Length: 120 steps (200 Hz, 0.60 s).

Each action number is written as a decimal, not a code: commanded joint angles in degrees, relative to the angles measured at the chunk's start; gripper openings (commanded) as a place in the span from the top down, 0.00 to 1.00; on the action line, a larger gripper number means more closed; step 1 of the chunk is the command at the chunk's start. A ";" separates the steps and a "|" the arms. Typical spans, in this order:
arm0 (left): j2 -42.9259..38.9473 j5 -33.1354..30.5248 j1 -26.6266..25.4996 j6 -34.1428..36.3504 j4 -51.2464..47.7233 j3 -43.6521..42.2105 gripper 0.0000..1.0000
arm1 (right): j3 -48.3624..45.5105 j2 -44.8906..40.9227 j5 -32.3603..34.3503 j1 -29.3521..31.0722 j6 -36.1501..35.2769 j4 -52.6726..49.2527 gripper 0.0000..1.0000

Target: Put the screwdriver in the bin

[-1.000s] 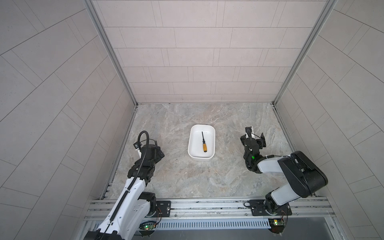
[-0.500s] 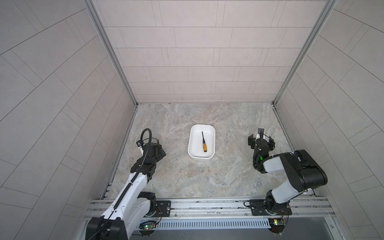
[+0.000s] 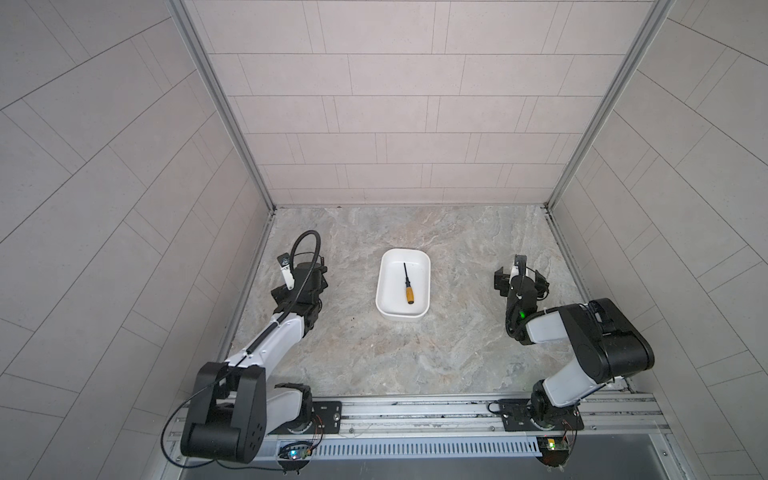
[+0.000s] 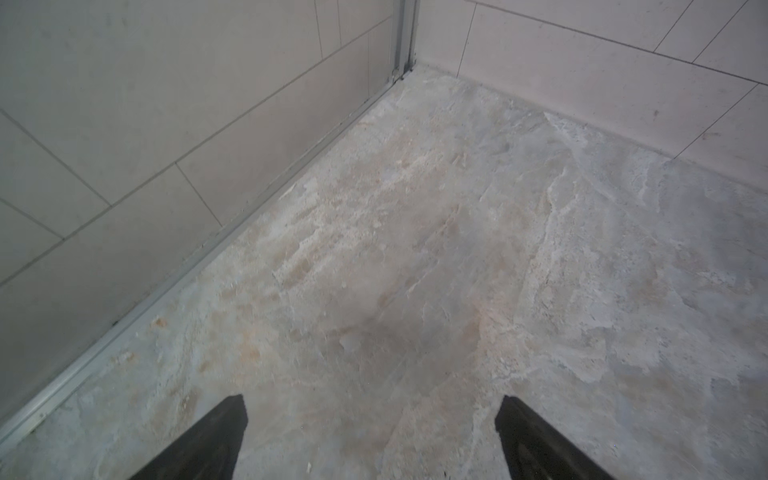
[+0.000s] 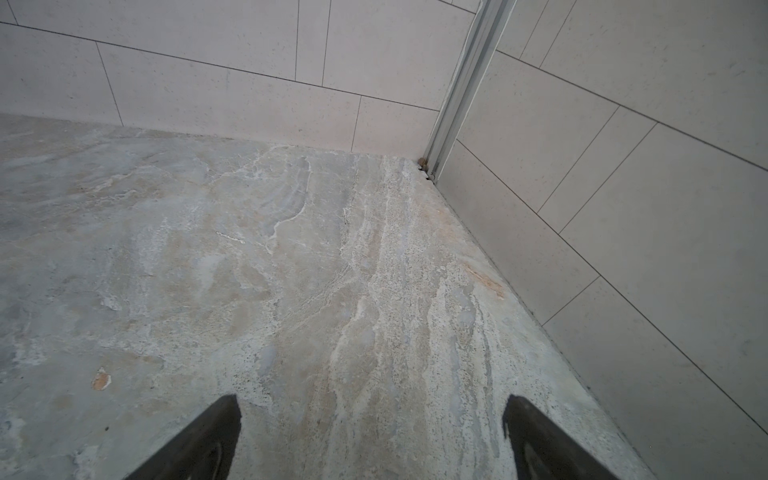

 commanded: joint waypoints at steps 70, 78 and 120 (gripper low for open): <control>16.51 6.31 0.96 19.39 28.58 -2.07 0.00 | 0.40 0.32 -0.06 0.04 0.48 0.03 0.01; 18.11 9.07 2.26 20.07 36.82 -4.86 0.00 | 0.38 0.26 -0.06 0.06 0.53 0.03 0.01; 18.93 8.00 2.18 19.01 48.10 -11.42 0.00 | 0.31 0.32 -0.04 0.06 0.64 -0.01 0.01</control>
